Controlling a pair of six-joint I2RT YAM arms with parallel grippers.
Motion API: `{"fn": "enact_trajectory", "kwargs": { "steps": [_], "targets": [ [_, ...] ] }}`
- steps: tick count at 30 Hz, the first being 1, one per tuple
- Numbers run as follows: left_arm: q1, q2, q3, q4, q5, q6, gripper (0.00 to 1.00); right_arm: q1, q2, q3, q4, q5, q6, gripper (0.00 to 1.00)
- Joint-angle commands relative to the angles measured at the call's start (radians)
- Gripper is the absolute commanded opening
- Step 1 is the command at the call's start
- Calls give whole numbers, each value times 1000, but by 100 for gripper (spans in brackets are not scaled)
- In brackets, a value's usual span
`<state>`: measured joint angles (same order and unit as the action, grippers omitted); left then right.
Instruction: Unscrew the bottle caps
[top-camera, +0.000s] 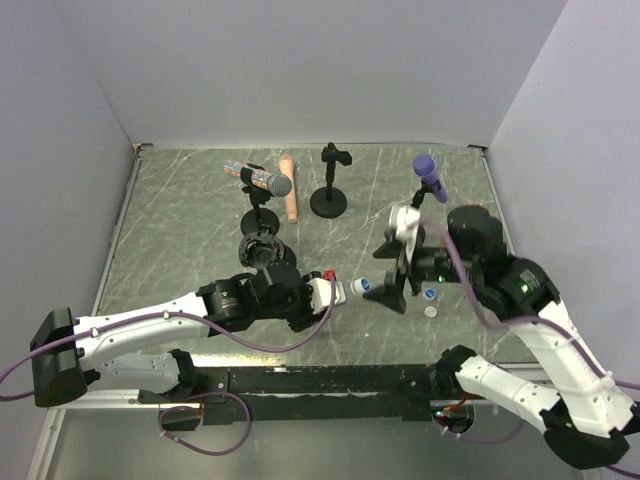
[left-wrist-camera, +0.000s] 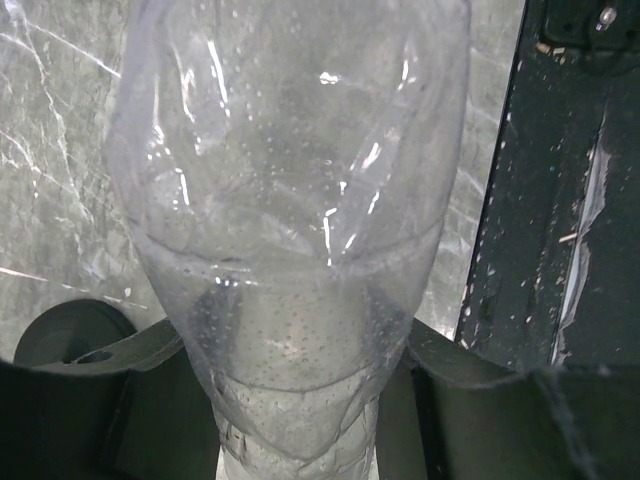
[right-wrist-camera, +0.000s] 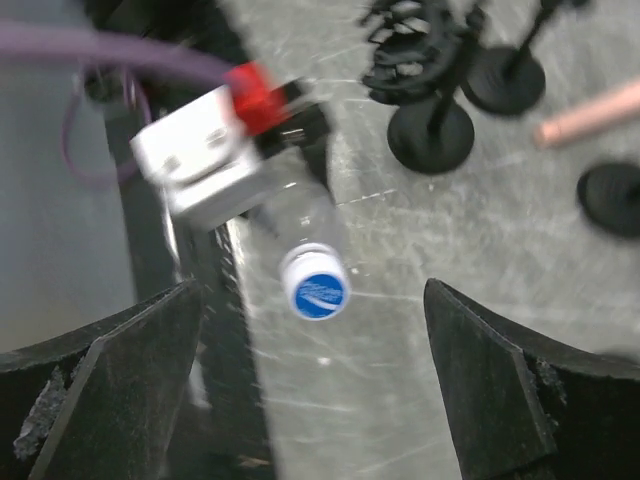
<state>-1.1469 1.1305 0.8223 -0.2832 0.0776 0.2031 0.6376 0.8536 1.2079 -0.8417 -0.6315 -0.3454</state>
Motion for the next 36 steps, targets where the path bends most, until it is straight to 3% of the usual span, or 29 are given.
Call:
{"fn": "enact_trajectory", "kwargs": {
  "steps": [1, 4, 11, 16, 21, 27, 32, 36],
  "targets": [
    [3, -14, 17, 70, 11, -42, 24, -117, 120, 58, -86, -57, 422, 90],
    [3, -5, 26, 64, 8, -50, 24, -147, 154, 48, -120, -151, 482, 75],
    [3, 0, 32, 59, -1, -60, 24, -145, 147, 27, -99, -160, 497, 68],
    [3, 9, 44, 49, -9, -56, 24, -145, 157, 28, -105, -184, 480, 56],
    [3, 11, 54, 49, -9, -56, 24, -145, 180, 41, -114, -197, 459, 53],
    [4, 12, 54, 52, -9, -57, 24, -142, 205, 67, -138, -221, 392, 24],
    [3, 2, 41, 59, -6, -44, 24, -90, 217, 127, -207, -227, 84, 7],
    [3, 18, 61, 50, 4, -36, 24, -50, 205, 157, -309, -290, -397, 4]
  ]
}}
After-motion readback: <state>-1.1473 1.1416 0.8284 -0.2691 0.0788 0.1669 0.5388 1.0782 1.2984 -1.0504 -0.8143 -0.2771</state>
